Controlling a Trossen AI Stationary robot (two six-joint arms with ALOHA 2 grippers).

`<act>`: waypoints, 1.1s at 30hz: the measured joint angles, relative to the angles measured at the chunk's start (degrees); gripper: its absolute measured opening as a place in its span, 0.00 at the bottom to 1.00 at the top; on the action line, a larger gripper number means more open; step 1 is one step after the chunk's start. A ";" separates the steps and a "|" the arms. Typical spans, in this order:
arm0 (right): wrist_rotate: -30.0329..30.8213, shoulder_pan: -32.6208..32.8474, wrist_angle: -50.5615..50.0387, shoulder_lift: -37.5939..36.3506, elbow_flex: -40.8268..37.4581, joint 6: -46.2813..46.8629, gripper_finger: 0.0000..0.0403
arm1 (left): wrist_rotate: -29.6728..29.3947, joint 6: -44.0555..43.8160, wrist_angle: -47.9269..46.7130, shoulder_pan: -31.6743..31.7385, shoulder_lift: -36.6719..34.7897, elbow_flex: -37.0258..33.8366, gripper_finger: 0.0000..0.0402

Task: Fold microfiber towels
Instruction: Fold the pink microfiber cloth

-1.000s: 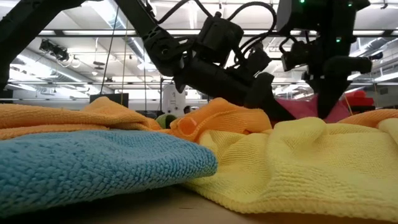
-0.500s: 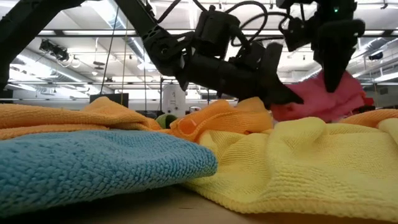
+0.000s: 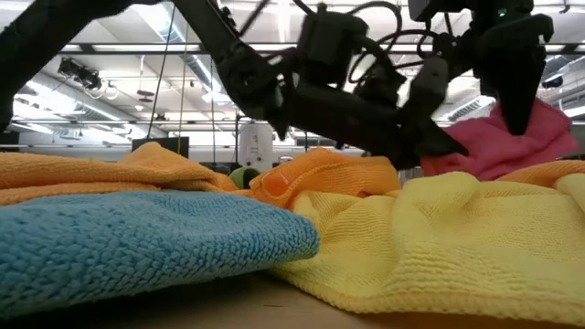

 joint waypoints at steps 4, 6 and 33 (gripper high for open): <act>0.47 -1.55 -0.02 1.45 -0.02 1.55 0.05 | 0.15 -1.21 -0.71 0.28 2.79 3.85 0.12; 0.64 -2.18 -0.25 2.64 -0.02 1.56 0.05 | 0.28 -1.48 -1.76 0.64 3.67 6.06 0.12; 1.58 -5.65 -3.80 4.87 -0.04 -1.03 0.04 | -0.36 11.26 -30.17 3.72 5.33 18.52 0.53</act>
